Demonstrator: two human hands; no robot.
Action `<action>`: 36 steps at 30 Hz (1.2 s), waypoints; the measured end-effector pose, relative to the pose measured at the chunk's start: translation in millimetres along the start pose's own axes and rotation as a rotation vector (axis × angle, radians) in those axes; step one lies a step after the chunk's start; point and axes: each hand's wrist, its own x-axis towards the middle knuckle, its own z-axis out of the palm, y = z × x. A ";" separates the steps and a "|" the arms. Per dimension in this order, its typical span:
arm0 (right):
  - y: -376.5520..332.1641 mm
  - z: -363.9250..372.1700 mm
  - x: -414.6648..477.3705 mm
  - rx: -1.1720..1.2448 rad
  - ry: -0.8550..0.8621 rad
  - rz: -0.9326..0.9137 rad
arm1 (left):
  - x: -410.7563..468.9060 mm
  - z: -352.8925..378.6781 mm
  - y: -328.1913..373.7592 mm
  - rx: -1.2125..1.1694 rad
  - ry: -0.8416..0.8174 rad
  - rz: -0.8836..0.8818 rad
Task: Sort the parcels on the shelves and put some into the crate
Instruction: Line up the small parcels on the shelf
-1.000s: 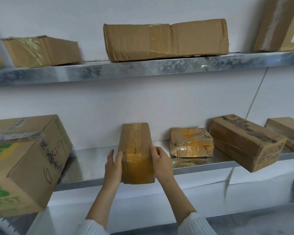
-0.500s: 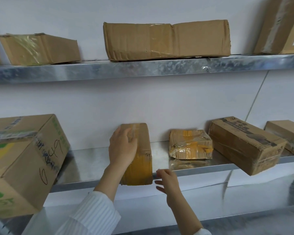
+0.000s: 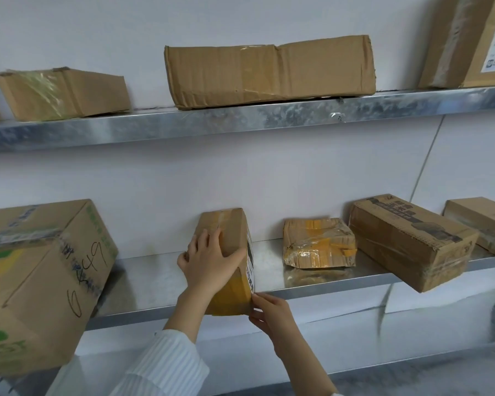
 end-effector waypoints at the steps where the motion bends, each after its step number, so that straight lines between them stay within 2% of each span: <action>1: -2.3 0.1 -2.7 -0.003 -0.011 -0.008 | -2.5 -2.8 -4.0 -0.037 0.010 0.006; 5: -13.0 2.3 -13.0 -0.035 -0.046 -0.081 | -15.9 -14.8 -27.1 -0.225 0.045 -0.026; 11: -20.9 1.6 -18.8 -0.066 0.012 -0.267 | -31.2 -19.5 -45.8 -0.764 -0.001 -0.100; 14: -26.2 -2.1 -22.0 -0.072 0.034 -0.316 | -37.0 -18.5 -44.7 -0.933 -0.017 -0.112; 23: -37.9 -2.3 -28.0 -0.142 0.044 -0.447 | -33.9 -9.7 -54.9 -1.089 -0.097 -0.306; 27: -32.1 6.0 -19.9 -0.211 0.121 -0.498 | -35.8 -3.9 -54.7 -1.129 -0.136 -0.374; 36: -29.1 18.0 -7.4 -0.142 0.091 -0.470 | -18.2 3.2 -67.7 -1.125 -0.186 -0.421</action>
